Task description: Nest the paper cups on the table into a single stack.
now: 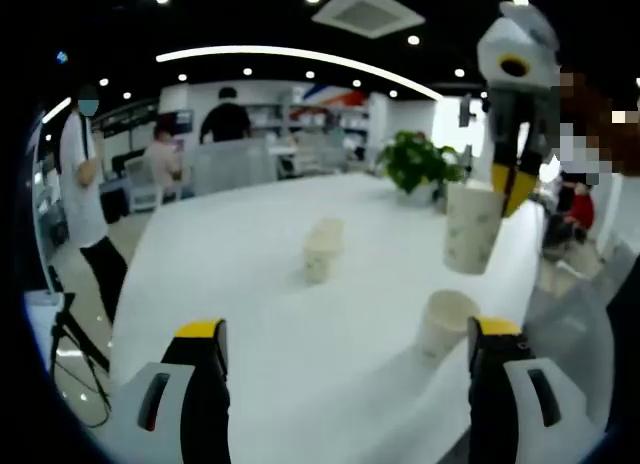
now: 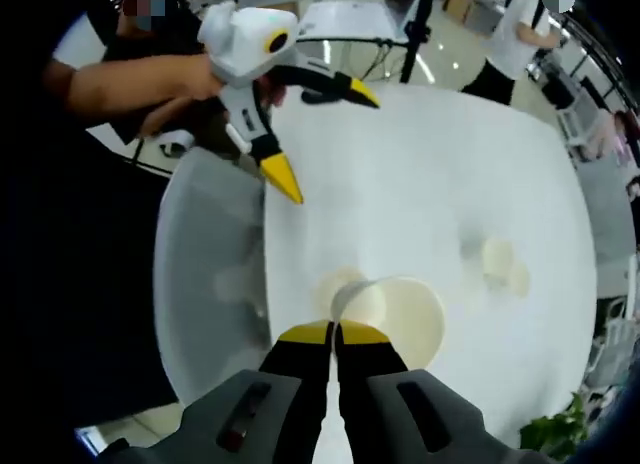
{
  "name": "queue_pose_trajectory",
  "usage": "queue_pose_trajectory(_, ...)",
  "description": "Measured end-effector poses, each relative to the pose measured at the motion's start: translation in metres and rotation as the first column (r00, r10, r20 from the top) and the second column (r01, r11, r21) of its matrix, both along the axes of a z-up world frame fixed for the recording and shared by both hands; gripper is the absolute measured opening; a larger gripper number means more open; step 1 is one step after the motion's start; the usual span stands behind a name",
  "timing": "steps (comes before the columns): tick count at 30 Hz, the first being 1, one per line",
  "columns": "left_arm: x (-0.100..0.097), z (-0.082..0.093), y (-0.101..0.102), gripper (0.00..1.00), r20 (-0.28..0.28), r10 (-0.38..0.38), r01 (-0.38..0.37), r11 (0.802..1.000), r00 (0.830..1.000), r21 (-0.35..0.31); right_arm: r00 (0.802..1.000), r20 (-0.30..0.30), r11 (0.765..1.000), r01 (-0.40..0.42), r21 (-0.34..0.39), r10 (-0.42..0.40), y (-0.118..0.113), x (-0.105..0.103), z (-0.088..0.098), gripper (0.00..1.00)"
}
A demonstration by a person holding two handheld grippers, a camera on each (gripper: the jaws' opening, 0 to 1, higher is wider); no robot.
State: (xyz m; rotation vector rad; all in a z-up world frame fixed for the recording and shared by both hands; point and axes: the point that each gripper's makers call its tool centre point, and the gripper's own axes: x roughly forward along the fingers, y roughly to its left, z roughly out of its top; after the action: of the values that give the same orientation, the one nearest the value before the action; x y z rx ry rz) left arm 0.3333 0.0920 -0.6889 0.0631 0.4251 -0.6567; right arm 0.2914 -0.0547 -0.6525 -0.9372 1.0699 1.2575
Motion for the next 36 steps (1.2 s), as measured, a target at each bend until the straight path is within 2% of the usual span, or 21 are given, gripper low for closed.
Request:
queue_pose_trajectory(16,-0.001,-0.004,-0.007,0.98,-0.013,-0.004,0.004,1.0,1.0,-0.014,0.999,-0.026,0.999,0.043,-0.019,-0.044,0.002,-0.002,-0.045,0.0)
queue_pose_trajectory(31,-0.001,-0.004,-0.008,0.98,-0.017,0.0,0.0,1.0,1.0,-0.021,0.996,-0.044,0.997,0.071,-0.025,-0.072,0.008,-0.006,-0.078,0.0)
queue_pose_trajectory(36,-0.002,-0.006,-0.008,0.98,-0.017,-0.005,0.005,1.0,1.0,-0.019,0.996,-0.053,0.996,0.076,-0.046,-0.079,0.009,-0.01,-0.096,0.0)
